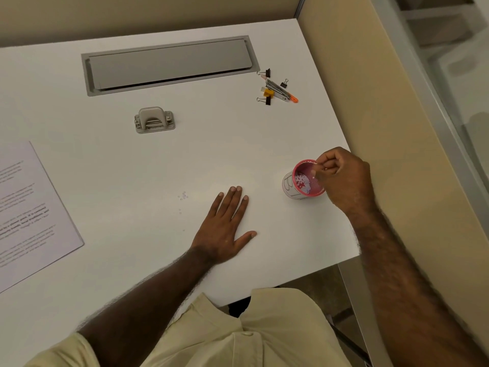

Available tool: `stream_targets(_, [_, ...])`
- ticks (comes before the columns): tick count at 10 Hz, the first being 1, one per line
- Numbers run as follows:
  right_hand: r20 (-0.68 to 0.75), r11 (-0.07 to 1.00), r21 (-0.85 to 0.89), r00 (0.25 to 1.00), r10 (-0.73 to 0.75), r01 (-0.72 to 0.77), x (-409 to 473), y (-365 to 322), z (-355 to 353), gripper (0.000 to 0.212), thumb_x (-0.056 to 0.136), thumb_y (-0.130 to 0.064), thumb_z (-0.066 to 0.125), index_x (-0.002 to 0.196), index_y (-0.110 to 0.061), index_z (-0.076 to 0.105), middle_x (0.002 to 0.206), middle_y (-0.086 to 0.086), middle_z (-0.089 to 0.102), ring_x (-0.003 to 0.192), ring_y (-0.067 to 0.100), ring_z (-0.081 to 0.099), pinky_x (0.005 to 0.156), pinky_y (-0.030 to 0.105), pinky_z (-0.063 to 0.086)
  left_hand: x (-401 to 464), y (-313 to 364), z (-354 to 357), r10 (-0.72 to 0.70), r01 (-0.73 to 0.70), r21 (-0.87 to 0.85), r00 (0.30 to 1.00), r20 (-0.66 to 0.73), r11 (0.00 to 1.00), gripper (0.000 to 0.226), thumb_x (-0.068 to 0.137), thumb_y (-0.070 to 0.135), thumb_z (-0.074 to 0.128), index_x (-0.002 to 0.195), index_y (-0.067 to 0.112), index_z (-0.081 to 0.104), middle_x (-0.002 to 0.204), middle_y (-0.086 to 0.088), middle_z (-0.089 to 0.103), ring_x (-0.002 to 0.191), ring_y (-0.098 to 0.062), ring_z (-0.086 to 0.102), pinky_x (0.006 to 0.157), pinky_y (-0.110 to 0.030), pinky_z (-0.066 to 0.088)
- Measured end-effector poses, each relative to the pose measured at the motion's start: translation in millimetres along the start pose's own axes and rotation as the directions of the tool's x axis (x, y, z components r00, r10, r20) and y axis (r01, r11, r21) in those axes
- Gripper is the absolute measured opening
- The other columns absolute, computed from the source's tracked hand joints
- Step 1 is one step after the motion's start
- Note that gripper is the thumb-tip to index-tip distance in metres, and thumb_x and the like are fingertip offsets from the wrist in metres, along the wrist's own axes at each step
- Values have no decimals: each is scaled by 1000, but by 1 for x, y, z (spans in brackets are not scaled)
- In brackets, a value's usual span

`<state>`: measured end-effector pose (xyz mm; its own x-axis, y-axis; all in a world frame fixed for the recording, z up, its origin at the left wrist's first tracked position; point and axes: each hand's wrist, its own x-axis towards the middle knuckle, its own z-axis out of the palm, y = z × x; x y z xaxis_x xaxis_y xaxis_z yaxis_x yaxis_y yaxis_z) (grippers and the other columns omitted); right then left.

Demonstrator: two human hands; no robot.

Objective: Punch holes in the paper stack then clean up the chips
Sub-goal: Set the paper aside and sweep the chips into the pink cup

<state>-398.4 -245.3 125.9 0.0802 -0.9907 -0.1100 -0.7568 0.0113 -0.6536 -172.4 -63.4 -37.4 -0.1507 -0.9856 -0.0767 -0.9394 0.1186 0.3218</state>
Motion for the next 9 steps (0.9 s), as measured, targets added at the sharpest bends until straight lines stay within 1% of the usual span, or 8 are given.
stream_targets(1, [66, 997, 74, 998, 22, -26, 1, 1, 1, 14, 97, -9, 64, 102, -18, 72, 85, 3, 80, 81, 20, 78, 82, 47, 65, 0, 0, -2, -1, 1, -1, 1000, 3, 1000, 90, 107, 71, 28, 171, 14, 0, 180, -10, -7, 167, -25, -8, 135, -51, 14])
stream_targets(2, [139, 987, 146, 989, 44, -65, 2, 3, 3, 31, 99, 0, 47, 115, -15, 68, 96, 10, 80, 86, 21, 80, 87, 53, 65, -1, 1, -3, -2, 2, -3, 1000, 9, 1000, 90, 107, 71, 27, 171, 14, 0, 180, -10, -8, 167, -24, -9, 135, -51, 12])
stream_targets(4, [113, 982, 183, 993, 31, -52, 1, 3, 4, 32, 97, 2, 48, 113, -22, 64, 95, 7, 81, 80, 18, 81, 82, 52, 66, -1, 1, -4, -3, 3, 1, 1000, 8, 1000, 89, 108, 71, 26, 171, 14, -1, 180, -10, -10, 167, -24, -11, 135, -50, 11])
stream_targets(5, [50, 987, 159, 999, 17, -25, 1, 2, 5, 30, 96, -2, 60, 110, -28, 64, 93, 1, 79, 74, 18, 80, 75, 49, 67, -1, 1, -4, 0, 0, -2, 1000, 5, 1000, 89, 108, 71, 26, 171, 14, -1, 180, -10, -10, 167, -24, -11, 135, -50, 11])
stream_targets(6, [-20, 998, 58, 999, -31, 32, 0, 3, 6, 26, 90, -11, 74, 110, -27, 67, 90, -7, 78, 76, 10, 75, 72, 36, 65, -1, 2, -4, -3, 3, -6, 1000, 1, 1000, 89, 108, 71, 27, 171, 14, 0, 180, -10, -9, 167, -24, -10, 135, -50, 11])
stream_targets(7, [-43, 996, 68, 997, -58, 61, 2, 6, 7, 26, 84, -17, 84, 105, -22, 70, 86, -11, 75, 73, 0, 68, 71, 17, 56, -1, 2, -5, 0, 0, -11, 1000, 1, 1000, 89, 108, 70, 30, 171, 14, 1, 180, -10, -8, 167, -24, -10, 135, -50, 12])
stream_targets(8, [-51, 995, 59, 995, -82, 85, 4, 7, 10, 18, 89, -10, 76, 104, -20, 74, 91, -8, 76, 75, -6, 66, 74, 10, 54, -2, 2, -5, 8, -8, -13, 1000, -8, 1000, 89, 108, 69, 31, 171, 13, 2, 180, -10, -8, 167, -25, -9, 135, -50, 11])
stream_targets(9, [-108, 993, 81, 991, -77, 86, 2, 4, 14, 15, 93, -12, 71, 103, -21, 76, 93, -12, 76, 78, -8, 67, 73, 5, 51, -2, 1, -5, 12, -13, -30, 1000, -9, 999, 88, 109, 68, 31, 171, 12, 3, 180, -11, -7, 167, -25, -9, 135, -50, 10])
